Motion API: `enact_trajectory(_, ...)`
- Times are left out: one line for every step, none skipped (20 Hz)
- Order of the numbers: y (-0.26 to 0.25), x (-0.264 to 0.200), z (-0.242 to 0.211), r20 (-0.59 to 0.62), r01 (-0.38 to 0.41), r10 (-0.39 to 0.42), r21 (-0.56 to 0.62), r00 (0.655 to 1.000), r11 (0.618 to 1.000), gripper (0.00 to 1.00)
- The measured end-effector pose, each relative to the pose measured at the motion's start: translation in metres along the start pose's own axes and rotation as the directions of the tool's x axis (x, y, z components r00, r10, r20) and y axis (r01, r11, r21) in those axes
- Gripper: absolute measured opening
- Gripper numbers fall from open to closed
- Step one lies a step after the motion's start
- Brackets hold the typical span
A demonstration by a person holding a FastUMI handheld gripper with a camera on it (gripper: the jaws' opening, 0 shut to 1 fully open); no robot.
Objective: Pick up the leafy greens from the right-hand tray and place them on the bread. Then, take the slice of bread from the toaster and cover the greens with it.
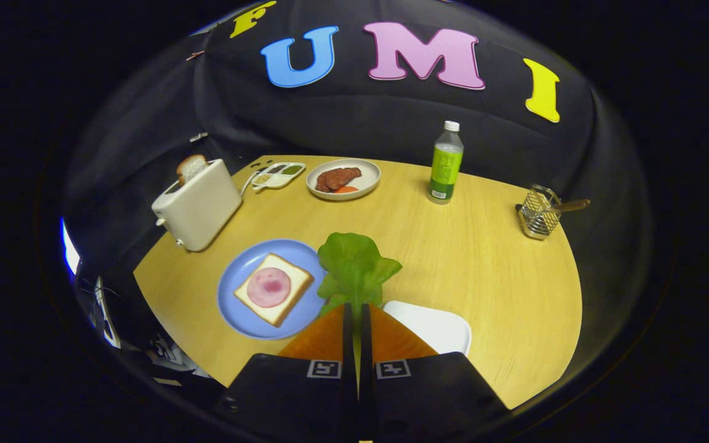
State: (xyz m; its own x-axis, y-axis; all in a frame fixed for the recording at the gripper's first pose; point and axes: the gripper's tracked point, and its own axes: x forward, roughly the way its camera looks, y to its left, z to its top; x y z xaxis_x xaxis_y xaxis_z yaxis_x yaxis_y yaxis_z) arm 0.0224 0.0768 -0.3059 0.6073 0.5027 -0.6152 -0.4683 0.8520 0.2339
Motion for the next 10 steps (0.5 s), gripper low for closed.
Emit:
enact_trajectory(0.013, 0.002, 0.007, 0.006, -0.016, 0.016, -0.015, 1.000, 1.000, 0.06)
enact_trajectory(0.028, 0.005, 0.012, 0.009, -0.035, 0.035, -0.030, 0.999, 0.999, 0.06)
enact_trajectory(0.042, 0.008, 0.016, 0.009, -0.054, 0.054, -0.039, 0.998, 0.998, 0.06)
enact_trajectory(0.055, 0.012, 0.019, 0.007, -0.071, 0.071, -0.045, 0.997, 0.996, 0.06)
enact_trajectory(0.066, 0.016, 0.022, 0.005, -0.084, 0.085, -0.051, 0.996, 0.995, 0.06)
enact_trajectory(0.076, 0.021, 0.024, 0.002, -0.093, 0.094, -0.059, 0.996, 0.994, 0.06)
enact_trajectory(0.084, 0.027, 0.025, -0.004, -0.098, 0.098, -0.066, 0.995, 0.993, 0.06)
enact_trajectory(0.091, 0.033, 0.024, -0.011, -0.105, 0.105, -0.071, 0.994, 0.992, 0.06)
enact_trajectory(0.098, 0.038, 0.024, -0.022, -0.112, 0.111, -0.075, 0.994, 0.991, 0.06)
enact_trajectory(0.103, 0.044, 0.023, -0.030, -0.114, 0.112, -0.080, 0.993, 0.990, 0.06)
